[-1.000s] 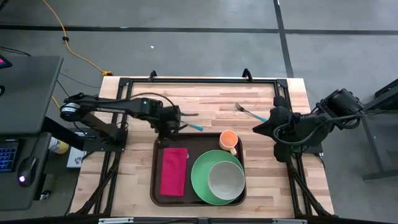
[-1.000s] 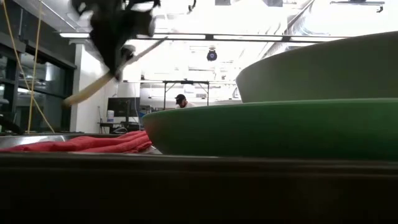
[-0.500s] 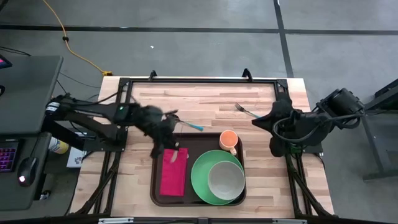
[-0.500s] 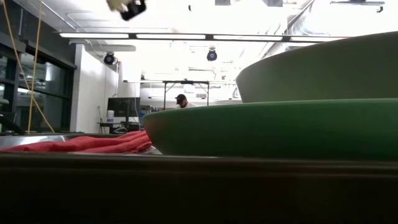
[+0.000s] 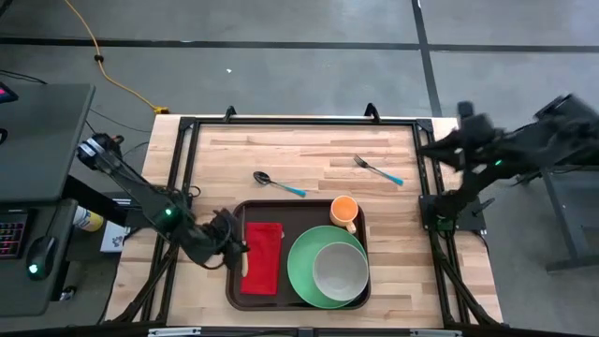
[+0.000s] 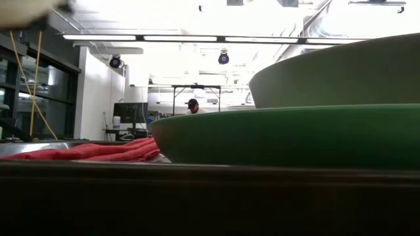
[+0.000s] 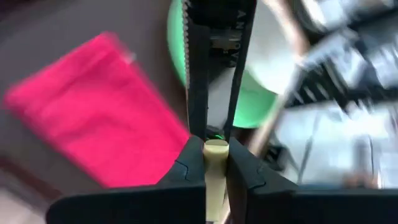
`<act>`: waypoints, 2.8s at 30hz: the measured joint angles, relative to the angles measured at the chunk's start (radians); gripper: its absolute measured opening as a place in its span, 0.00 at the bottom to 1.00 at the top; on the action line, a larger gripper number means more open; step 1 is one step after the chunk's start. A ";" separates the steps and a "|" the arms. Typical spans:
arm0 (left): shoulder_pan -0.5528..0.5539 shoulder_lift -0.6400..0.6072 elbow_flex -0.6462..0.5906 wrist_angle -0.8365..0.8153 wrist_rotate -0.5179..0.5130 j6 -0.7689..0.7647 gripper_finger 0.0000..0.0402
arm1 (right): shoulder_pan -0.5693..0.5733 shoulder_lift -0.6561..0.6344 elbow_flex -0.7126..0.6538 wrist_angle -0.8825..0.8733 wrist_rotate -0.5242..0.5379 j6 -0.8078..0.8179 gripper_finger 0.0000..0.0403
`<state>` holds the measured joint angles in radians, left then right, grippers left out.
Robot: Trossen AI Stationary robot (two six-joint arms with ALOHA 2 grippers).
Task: Set up tray
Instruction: Put the yellow knife to the left of the green plate on the red napkin on the brown serving tray
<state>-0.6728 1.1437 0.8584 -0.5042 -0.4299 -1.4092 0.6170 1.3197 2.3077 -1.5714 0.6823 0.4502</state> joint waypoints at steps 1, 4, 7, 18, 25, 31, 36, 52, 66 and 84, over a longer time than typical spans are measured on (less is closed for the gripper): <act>-0.013 0.022 -0.004 -0.021 -0.022 -0.088 0.12 | 0.000 -0.020 0.000 0.000 0.000 -0.021 0.00; -0.013 0.108 -0.004 0.024 -0.028 -0.189 0.12 | 0.000 -0.080 0.000 0.000 0.013 -0.068 0.00; 0.045 0.206 0.008 0.146 0.005 -0.194 0.12 | 0.000 -0.127 0.000 0.000 0.037 -0.110 0.00; 0.160 0.446 0.225 -0.090 0.258 -0.216 0.12 | 0.000 -0.224 0.001 0.000 -0.022 -0.174 0.00; 0.200 0.486 0.316 -0.196 0.308 -0.219 0.12 | 0.000 -0.228 0.000 0.000 -0.054 -0.211 0.00; 0.222 0.521 0.341 -0.258 0.392 -0.219 0.12 | 0.000 -0.228 0.000 0.000 -0.064 -0.226 0.00; 0.224 0.574 0.339 -0.185 0.427 -0.222 0.12 | 0.000 -0.230 0.000 0.001 -0.065 -0.231 0.00; 0.255 0.663 0.339 -0.185 0.533 -0.231 0.12 | 0.000 -0.236 0.000 0.000 -0.088 -0.250 0.00; 0.284 0.673 0.340 -0.170 0.553 -0.242 0.12 | 0.000 -0.236 0.000 0.000 -0.089 -0.262 0.00; 0.332 0.673 0.340 -0.182 0.574 -0.272 0.22 | 0.000 -0.236 0.000 0.000 -0.116 -0.272 0.00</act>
<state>-0.3405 1.8168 1.1984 -0.6862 0.1443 -1.6812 0.6168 1.0834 2.3077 -1.5711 0.5663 0.1785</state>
